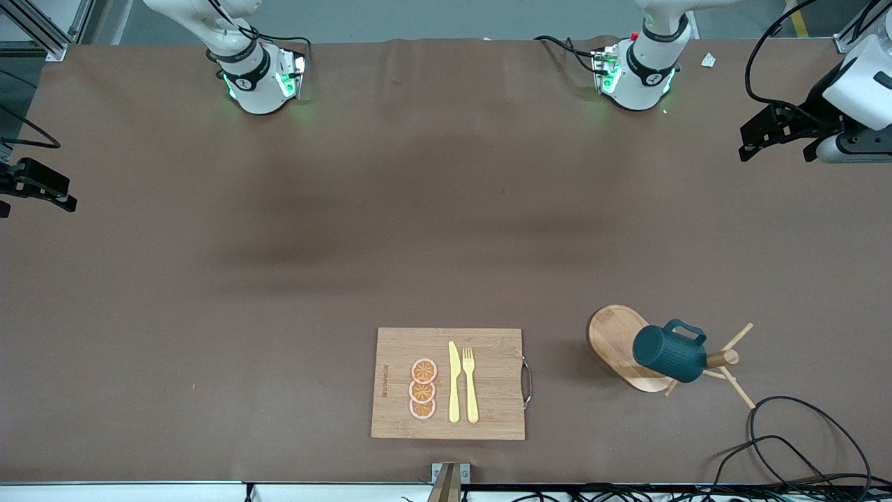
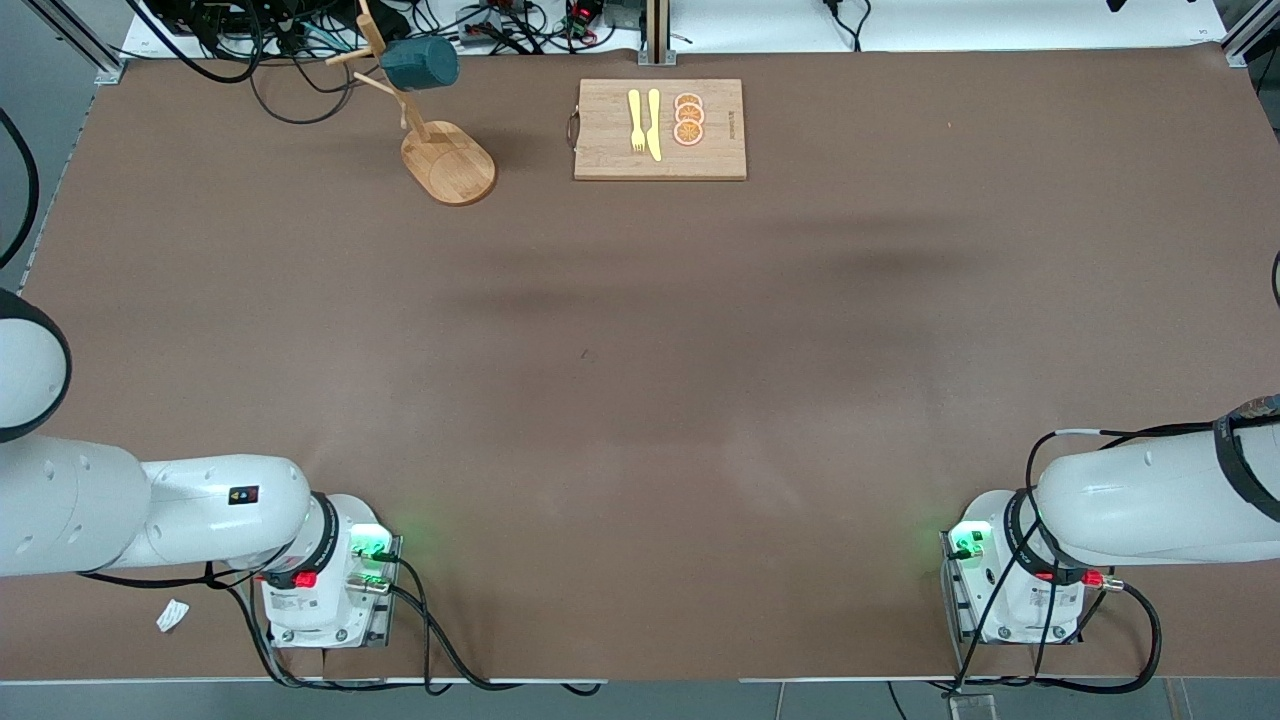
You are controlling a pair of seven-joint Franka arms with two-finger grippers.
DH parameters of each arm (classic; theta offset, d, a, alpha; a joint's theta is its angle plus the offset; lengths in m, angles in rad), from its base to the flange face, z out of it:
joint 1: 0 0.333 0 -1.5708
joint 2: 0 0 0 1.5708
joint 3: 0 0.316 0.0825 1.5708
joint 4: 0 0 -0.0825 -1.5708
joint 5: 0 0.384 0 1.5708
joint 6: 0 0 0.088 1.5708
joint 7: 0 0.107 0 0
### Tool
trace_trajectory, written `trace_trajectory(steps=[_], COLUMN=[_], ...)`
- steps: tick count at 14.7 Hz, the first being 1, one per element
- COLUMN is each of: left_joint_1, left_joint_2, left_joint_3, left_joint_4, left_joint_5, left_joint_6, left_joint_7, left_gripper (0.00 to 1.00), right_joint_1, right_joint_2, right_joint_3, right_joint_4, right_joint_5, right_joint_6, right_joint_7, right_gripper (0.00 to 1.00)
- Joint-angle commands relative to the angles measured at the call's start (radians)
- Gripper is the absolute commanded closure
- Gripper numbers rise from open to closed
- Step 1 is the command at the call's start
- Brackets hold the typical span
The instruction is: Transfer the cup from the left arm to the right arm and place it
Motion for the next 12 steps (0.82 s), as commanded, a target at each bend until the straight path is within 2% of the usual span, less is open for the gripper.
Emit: trace_trajectory(steps=[1, 6, 8, 10, 12], left_joint_1=[-0.008, -0.008, 0.000, 0.001, 0.006], left_joint_2=[0.003, 0.007, 0.021, 0.062, 0.099], left_joint_3=[0.012, 0.012, 0.012, 0.016, 0.016], left_joint_4=[0.018, 0.010, 0.007, 0.009, 0.010], left_joint_5=[-0.016, -0.062, -0.071, -0.098, -0.123], left_joint_6=[-0.015, 0.012, 0.069, 0.130, 0.189], left_joint_7=[0.014, -0.002, -0.023, -0.101, -0.260], left_gripper=[0.00, 0.00, 0.00, 0.00, 0.00], right_joint_1=[-0.010, -0.008, -0.010, -0.010, -0.010], right_joint_2=[-0.007, -0.017, -0.018, -0.018, -0.018], right_joint_3=[0.006, 0.006, 0.006, 0.006, 0.005], right_joint_4=[-0.007, -0.007, -0.007, -0.007, -0.007], right_joint_5=[-0.001, -0.001, -0.001, -0.001, -0.001], right_joint_6=[0.033, 0.057, 0.054, 0.055, 0.055], right_joint_7=[0.004, 0.004, 0.004, 0.004, 0.004], right_gripper=[0.00, 0.00, 0.00, 0.00, 0.00])
